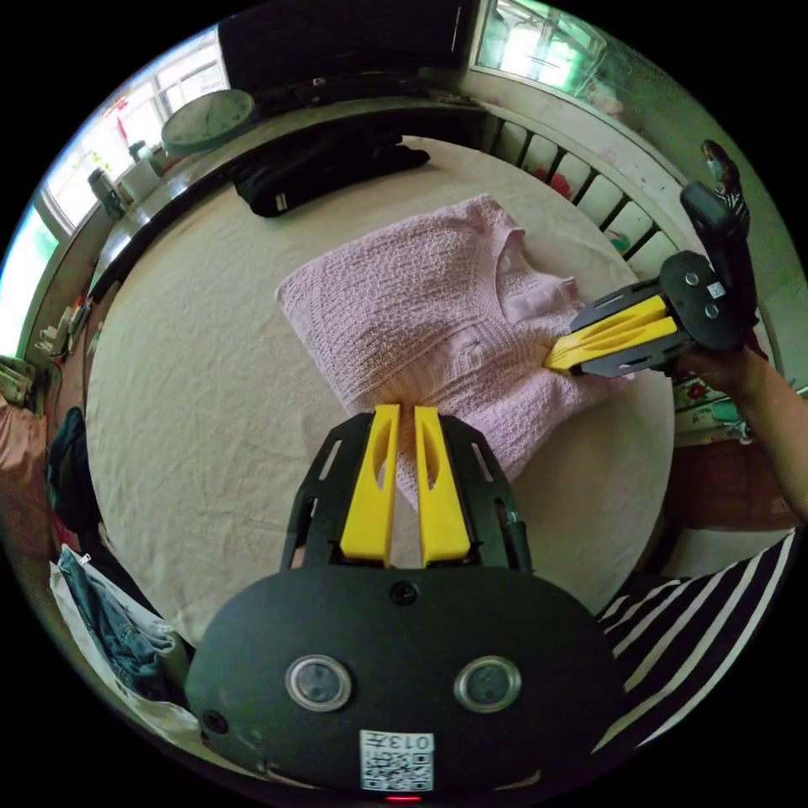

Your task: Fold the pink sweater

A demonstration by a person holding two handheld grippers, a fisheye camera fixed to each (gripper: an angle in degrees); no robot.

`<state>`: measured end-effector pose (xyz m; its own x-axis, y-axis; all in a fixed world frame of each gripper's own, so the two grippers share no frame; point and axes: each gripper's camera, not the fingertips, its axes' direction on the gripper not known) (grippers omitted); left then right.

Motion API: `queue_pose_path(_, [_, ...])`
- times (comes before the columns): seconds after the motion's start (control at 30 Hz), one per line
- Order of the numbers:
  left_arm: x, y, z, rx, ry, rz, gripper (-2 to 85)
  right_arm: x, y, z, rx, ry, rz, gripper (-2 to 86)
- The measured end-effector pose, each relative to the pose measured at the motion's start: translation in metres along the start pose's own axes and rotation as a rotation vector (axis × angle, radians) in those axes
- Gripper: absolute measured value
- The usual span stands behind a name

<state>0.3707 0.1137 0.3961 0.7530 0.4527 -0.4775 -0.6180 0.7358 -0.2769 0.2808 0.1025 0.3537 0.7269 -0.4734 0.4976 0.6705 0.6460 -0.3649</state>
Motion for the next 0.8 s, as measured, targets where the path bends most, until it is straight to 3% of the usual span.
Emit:
queue_pose_path(0.1, [-0.032, -0.002, -0.016, 0.051, 0.096, -0.096, 7.3, 0.006, 0.005, -0.026, 0.038, 0.091, -0.022, 0.7])
queue_pose_path(0.23, [-0.082, -0.019, -0.018, 0.087, 0.070, -0.174, 12.2, 0.071, 0.021, -0.068, 0.280, 0.198, 0.267, 5.6])
queue_pose_path(0.3, [-0.100, -0.036, -0.007, 0.061, 0.122, -0.186, 13.7, 0.103, 0.020, -0.068, 0.298, 0.194, 0.366, 9.5])
queue_pose_path(0.53, [-0.153, -0.085, 0.032, -0.048, 0.223, -0.225, 17.6, 0.172, -0.002, -0.029, 0.193, 0.045, 0.435, 13.8])
queue_pose_path(0.8, [-0.180, -0.103, 0.039, -0.052, 0.313, -0.211, 15.4, 0.179, -0.010, -0.017, 0.141, 0.012, 0.416, 11.7])
